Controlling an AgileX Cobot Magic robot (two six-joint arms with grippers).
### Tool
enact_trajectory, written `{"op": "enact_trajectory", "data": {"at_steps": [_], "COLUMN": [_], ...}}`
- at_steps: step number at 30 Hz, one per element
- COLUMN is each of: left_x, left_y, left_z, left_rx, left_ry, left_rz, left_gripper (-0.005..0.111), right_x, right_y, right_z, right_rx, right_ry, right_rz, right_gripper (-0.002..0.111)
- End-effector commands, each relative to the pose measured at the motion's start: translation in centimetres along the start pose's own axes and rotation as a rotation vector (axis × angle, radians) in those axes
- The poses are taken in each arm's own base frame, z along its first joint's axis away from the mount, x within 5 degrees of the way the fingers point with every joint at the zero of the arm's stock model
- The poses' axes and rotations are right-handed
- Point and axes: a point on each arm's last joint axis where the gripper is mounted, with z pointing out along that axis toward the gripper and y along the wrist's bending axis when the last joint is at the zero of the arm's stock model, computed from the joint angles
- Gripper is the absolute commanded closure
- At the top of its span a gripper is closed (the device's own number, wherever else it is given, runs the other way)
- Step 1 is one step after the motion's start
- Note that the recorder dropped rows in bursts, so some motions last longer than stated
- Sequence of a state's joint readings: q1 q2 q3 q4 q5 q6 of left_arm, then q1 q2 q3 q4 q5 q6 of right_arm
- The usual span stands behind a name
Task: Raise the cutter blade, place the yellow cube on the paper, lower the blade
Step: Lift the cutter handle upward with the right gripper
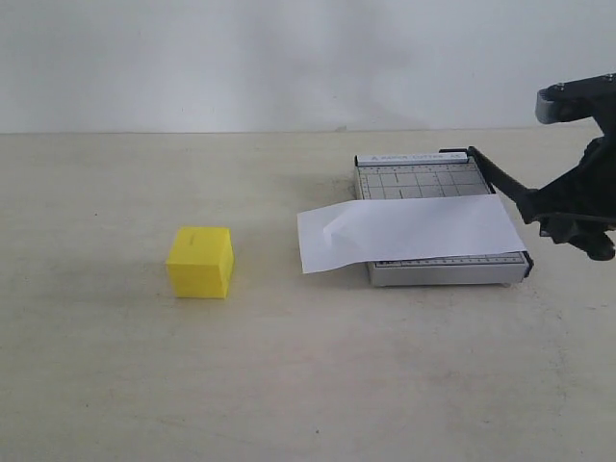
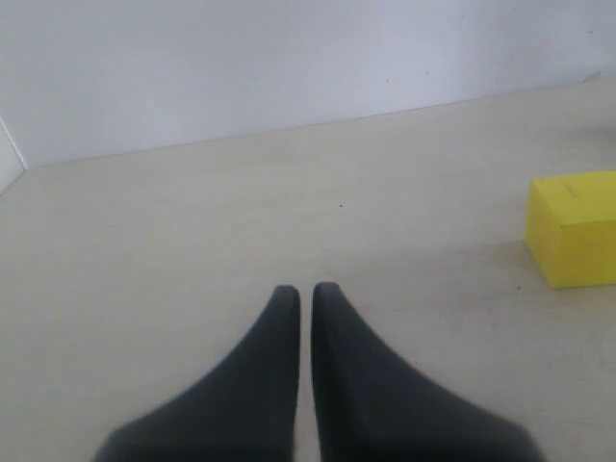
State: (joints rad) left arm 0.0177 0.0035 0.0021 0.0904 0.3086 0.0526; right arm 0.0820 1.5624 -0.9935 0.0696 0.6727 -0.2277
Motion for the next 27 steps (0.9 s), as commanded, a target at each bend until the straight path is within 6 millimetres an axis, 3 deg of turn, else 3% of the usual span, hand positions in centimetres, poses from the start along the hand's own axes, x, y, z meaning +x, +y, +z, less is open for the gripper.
{"op": "enact_trajectory", "data": {"at_steps": [1, 9, 21, 23, 26, 27], "left_x": [-0.2, -0.2, -0.2, -0.2, -0.2, -0.2], "left_y": [0.0, 0.0, 0.0, 0.0, 0.0, 0.0], "left_z": [0.0, 0.0, 0.0, 0.0, 0.0, 0.0], "left_rx": [-0.002, -0.002, -0.002, -0.002, -0.002, -0.002], "left_ry": [-0.019, -0.019, -0.019, -0.019, -0.019, -0.019], "left_rz": [-0.010, -0.010, -0.010, -0.010, -0.010, -0.010], "left_gripper": [0.102, 0.102, 0.102, 0.102, 0.102, 0.102], "right_x": [-2.5, -3.9, -3.6, -3.6, -3.5, -3.5], "right_y": [-0.2, -0.3, -0.2, -0.2, -0.2, -0.2], "right_z": [-1.9, -3.2, -3.2, -3.2, -3.2, -3.2], "right_rx": [0.044, 0.049, 0.038, 0.038, 0.031, 0.031], "right_ry": [-0.205, -0.241, -0.201, -0.200, -0.195, -0.195], "right_rz": [-0.054, -0.057, -0.057, -0.059, -0.073, -0.073], "right_gripper": [0.107, 0.107, 0.107, 0.097, 0.055, 0.049]}}
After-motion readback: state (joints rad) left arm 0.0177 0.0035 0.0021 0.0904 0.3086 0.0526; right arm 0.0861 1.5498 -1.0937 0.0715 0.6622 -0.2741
